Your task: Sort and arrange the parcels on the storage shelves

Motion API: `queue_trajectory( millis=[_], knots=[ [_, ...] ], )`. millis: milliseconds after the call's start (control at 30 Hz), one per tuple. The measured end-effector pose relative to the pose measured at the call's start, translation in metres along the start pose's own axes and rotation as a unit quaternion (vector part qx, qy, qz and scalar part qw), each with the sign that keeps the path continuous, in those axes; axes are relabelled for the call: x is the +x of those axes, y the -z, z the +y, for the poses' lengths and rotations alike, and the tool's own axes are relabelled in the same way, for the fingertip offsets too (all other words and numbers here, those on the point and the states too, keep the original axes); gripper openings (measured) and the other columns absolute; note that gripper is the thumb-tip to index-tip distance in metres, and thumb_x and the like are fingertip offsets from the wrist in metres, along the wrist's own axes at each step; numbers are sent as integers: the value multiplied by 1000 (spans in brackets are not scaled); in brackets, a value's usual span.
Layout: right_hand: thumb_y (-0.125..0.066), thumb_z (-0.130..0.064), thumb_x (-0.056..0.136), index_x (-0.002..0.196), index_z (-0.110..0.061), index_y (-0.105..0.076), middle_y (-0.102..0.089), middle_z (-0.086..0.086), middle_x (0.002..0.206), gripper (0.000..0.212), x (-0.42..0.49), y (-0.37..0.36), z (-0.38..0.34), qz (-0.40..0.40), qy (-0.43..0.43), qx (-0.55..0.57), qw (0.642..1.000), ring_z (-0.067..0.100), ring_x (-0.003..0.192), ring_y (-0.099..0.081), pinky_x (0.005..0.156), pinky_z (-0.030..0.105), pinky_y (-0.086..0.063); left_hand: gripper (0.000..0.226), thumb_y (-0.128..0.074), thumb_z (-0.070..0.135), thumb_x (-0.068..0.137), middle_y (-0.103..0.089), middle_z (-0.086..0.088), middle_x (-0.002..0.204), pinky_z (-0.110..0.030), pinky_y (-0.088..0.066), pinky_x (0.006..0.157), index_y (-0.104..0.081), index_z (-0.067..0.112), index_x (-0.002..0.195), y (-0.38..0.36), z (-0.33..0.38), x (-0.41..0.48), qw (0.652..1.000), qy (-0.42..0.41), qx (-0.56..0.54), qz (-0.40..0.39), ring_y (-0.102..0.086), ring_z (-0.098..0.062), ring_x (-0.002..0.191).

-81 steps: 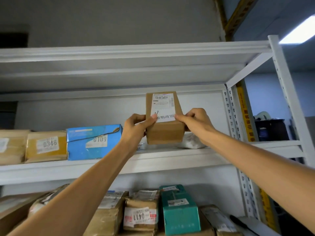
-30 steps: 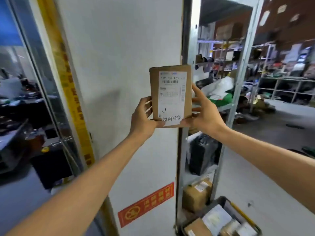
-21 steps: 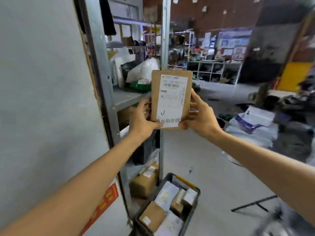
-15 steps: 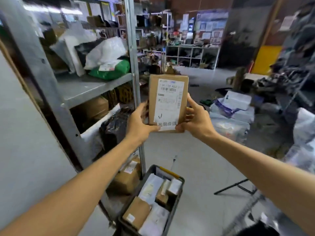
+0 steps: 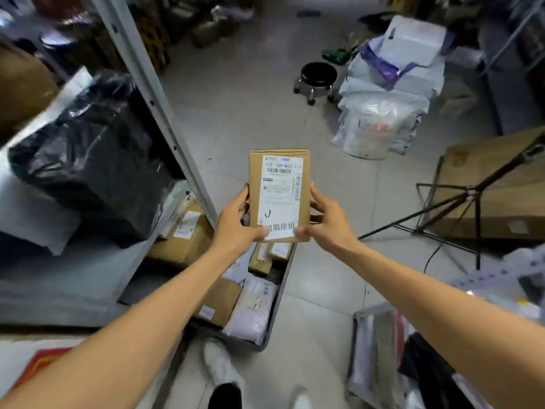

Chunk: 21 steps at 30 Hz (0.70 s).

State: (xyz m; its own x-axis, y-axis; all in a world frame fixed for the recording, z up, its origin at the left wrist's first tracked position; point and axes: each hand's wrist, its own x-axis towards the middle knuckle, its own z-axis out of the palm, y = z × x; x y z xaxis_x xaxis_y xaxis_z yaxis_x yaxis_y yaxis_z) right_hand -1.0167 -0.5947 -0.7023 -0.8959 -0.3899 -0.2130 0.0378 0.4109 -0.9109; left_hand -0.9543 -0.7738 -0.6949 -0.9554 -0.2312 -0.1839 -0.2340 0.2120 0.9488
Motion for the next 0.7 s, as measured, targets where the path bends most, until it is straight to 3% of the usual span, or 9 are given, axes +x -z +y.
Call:
queue_trajectory(
  millis=[67, 133, 200, 433, 500, 700],
  knots=[
    [-71, 10, 70, 148, -31, -33, -59, -9, 128, 96, 14, -16, 34, 1, -42, 8, 999, 11, 117, -55, 79, 24, -58, 96, -72, -16, 71, -45, 23, 123, -9, -49, 84, -32, 24, 149, -5, -36, 23, 999, 32, 4, -24, -41, 2, 120],
    [-70, 10, 71, 141, -39, -36, -59, -17, 118, 92, 29, -33, 65, 9, -82, 17, 996, 9, 107, -60, 70, 15, -56, 92, -73, -14, 72, -49, 18, 127, -32, -49, 99, -34, 24, 147, -6, -71, 45, 997, 60, 9, -50, -44, -1, 122],
    [-69, 10, 68, 133, -47, -35, -62, -16, 117, 93, 47, -54, 93, 17, -109, 23, 994, 8, 104, -62, 73, 18, -57, 91, -74, -12, 73, -49, 11, 137, -41, -44, 106, -34, 23, 147, -4, -106, 67, 993, 90, 19, -69, -42, -8, 129],
    [-71, 10, 68, 150, -28, -32, -65, 1, 123, 97, 98, -139, 214, 25, -243, 37, 969, 17, 111, -61, 89, 40, -56, 94, -75, -13, 70, -44, 5, 145, -39, -39, 110, -35, 19, 149, -14, -260, 131, 970, 200, 44, -127, -41, -12, 133],
    [-71, 10, 71, 148, -28, -34, -64, 1, 122, 93, 109, -159, 248, 19, -278, 38, 960, 12, 106, -59, 88, 37, -55, 93, -73, -17, 71, -45, 7, 142, -34, -40, 107, -35, 19, 148, -23, -303, 139, 962, 234, 43, -136, -40, -9, 131],
    [-70, 1, 74, 135, -21, -50, -69, 2, 111, 68, 133, -216, 365, -19, -340, 4, 940, 18, 99, -64, 82, 31, -56, 95, -72, -18, 70, -54, 2, 138, -45, -52, 97, -37, 25, 147, -51, -436, 157, 932, 322, 56, -157, -49, -14, 128]
  ],
)
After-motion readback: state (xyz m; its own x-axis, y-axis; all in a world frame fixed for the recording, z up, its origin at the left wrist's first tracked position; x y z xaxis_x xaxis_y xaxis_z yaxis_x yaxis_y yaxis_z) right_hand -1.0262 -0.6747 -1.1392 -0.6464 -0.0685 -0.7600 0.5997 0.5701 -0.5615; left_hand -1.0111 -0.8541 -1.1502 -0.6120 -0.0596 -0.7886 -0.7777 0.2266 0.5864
